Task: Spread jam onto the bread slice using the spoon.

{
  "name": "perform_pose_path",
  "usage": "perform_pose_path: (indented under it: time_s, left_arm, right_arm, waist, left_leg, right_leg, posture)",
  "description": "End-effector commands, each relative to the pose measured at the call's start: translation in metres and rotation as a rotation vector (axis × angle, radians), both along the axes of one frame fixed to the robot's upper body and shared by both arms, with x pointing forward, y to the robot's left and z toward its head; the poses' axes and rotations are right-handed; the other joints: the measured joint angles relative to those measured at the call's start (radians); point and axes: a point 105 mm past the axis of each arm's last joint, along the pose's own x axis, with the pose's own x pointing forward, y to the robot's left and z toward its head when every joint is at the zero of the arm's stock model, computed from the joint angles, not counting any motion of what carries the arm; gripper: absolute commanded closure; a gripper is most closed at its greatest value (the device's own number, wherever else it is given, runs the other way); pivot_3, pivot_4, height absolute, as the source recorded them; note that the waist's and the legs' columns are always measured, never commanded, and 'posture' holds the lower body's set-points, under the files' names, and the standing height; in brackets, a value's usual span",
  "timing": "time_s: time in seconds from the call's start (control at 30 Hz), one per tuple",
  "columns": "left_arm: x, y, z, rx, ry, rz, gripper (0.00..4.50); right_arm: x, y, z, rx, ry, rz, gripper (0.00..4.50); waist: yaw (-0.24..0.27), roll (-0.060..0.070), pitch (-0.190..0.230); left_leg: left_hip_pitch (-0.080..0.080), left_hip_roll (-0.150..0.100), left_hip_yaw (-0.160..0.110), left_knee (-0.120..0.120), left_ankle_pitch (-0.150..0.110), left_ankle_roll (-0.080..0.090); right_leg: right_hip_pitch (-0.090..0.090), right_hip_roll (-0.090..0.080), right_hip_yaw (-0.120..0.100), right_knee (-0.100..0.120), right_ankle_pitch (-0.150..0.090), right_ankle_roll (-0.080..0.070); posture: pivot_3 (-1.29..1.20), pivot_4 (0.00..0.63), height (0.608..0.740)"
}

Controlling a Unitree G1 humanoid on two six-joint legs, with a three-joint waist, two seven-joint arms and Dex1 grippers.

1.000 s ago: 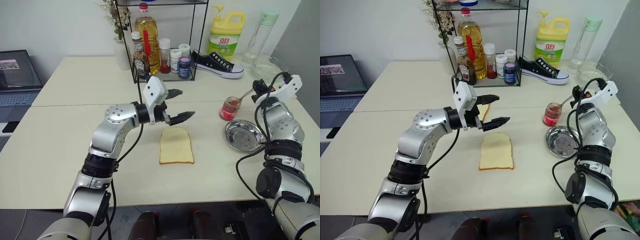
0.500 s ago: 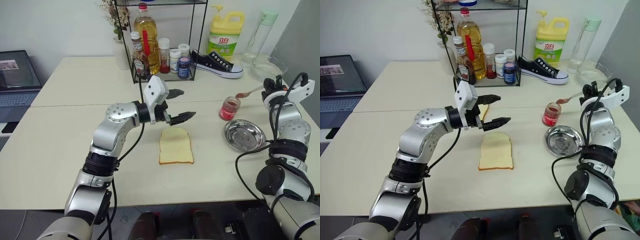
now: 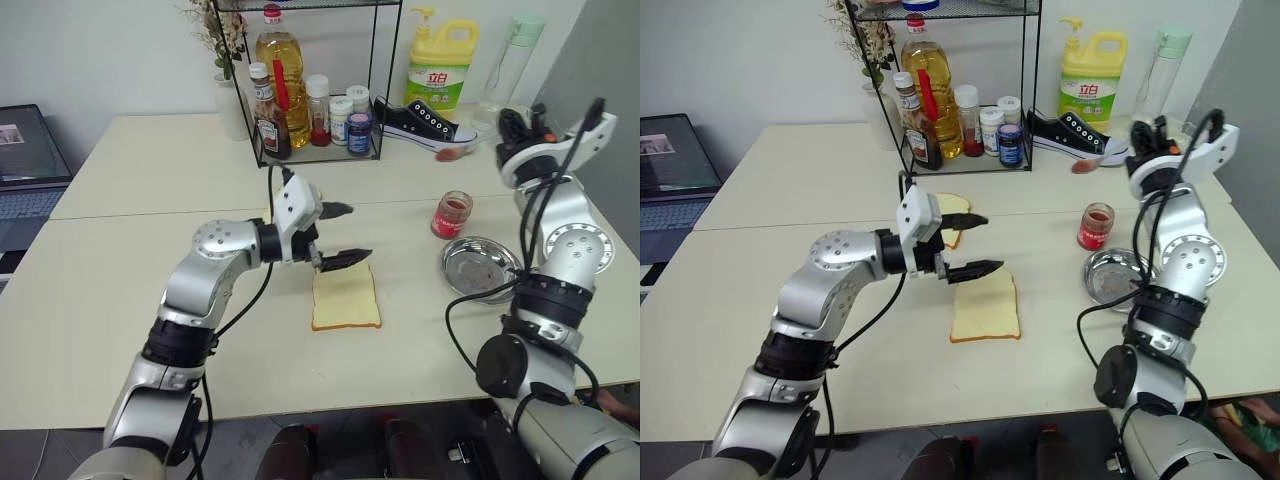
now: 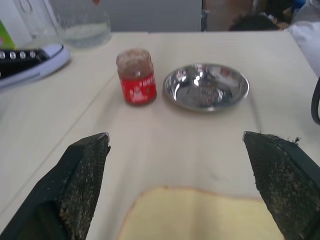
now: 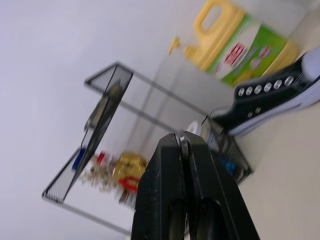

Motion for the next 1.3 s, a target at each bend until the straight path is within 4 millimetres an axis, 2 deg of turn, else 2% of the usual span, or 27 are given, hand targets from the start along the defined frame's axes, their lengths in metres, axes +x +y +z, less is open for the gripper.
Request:
perform_pose_path:
  time_s: [0.03, 0.13, 0.27, 0.47, 0.6, 0.8, 1.07, 1.3]
  left_arm:
    - [-0.016, 0.023, 0.005, 0.009, -0.007, 0.037, 0.0]
    - [-0.029, 0.051, -0.009, 0.056, 0.051, 0.121, 0.0]
    - [-0.042, 0.07, -0.021, 0.081, 0.098, 0.194, 0.0]
    - [-0.048, 0.067, -0.028, 0.063, 0.114, 0.231, 0.0]
    - [-0.05, 0.067, -0.028, 0.054, 0.113, 0.254, 0.0]
    - [-0.052, 0.065, -0.027, 0.036, 0.115, 0.275, 0.0]
    - [-0.048, 0.059, -0.024, 0.025, 0.109, 0.272, 0.0]
    - [-0.043, 0.059, -0.021, 0.032, 0.1, 0.258, 0.0]
  right_arm:
    - [-0.015, 0.034, 0.009, -0.094, -0.06, 0.077, 4.47]
    - [-0.02, 0.064, -0.005, -0.16, -0.048, 0.15, 4.47]
    - [-0.026, 0.095, -0.023, -0.237, -0.041, 0.22, 4.47]
    - [-0.029, 0.137, -0.056, -0.375, -0.036, 0.331, 4.47]
    - [-0.03, 0.153, -0.076, -0.465, -0.042, 0.373, 4.47]
    - [-0.03, 0.156, -0.099, -0.631, -0.074, 0.367, 4.47]
    - [-0.031, 0.155, -0.115, -0.706, -0.069, 0.354, 4.47]
    - [-0.029, 0.138, -0.107, -0.77, -0.099, 0.299, 4.47]
  waist:
    - [-0.001, 0.0, 0.0]
    - [-0.006, 0.001, 0.0]
    - [-0.003, 0.0, 0.0]
    - [0.007, 0.0, 0.0]
    - [0.008, 0.0, 0.0]
    - [0.009, 0.0, 0.0]
    - [0.01, 0.0, 0.0]
    - [0.012, 0.0, 0.0]
  left_leg:
    - [0.0, 0.0, 0.0, 0.0, 0.0, 0.0]
    - [-0.001, 0.0, 0.001, -0.001, 0.0, 0.0]
    - [-0.001, -0.001, 0.0, 0.0, 0.0, 0.0]
    - [0.0, -0.001, 0.0, 0.0, 0.0, 0.0]
    - [0.0, -0.001, 0.0, -0.001, 0.0, 0.0]
    - [0.0, -0.001, 0.0, -0.001, 0.0, 0.0]
    - [0.001, -0.001, 0.0, -0.001, 0.0, -0.001]
    - [0.001, -0.002, 0.0, -0.001, 0.0, -0.001]
  right_leg:
    - [0.0, 0.0, 0.0, 0.0, 0.0, 0.0]
    - [-0.002, -0.001, 0.001, 0.0, 0.0, 0.0]
    - [-0.001, -0.002, 0.001, 0.0, 0.0, 0.0]
    - [-0.001, -0.002, -0.001, 0.0, 0.0, 0.0]
    - [-0.001, -0.002, -0.001, 0.0, 0.0, 0.0]
    - [-0.001, -0.002, -0.002, 0.0, 0.0, 0.0]
    - [-0.001, -0.002, -0.002, 0.0, 0.0, 0.0]
    - [-0.001, -0.002, -0.002, 0.0, 0.0, 0.0]
  posture:
    - [0.0, 0.15, 0.74]
    - [0.0, 0.15, 0.74]
    - [0.0, 0.15, 0.74]
    - [0.0, 0.15, 0.74]
    - [0.0, 0.15, 0.74]
    - [0.0, 0.15, 0.74]
    - [0.0, 0.15, 0.74]
    - [0.0, 0.15, 0.74]
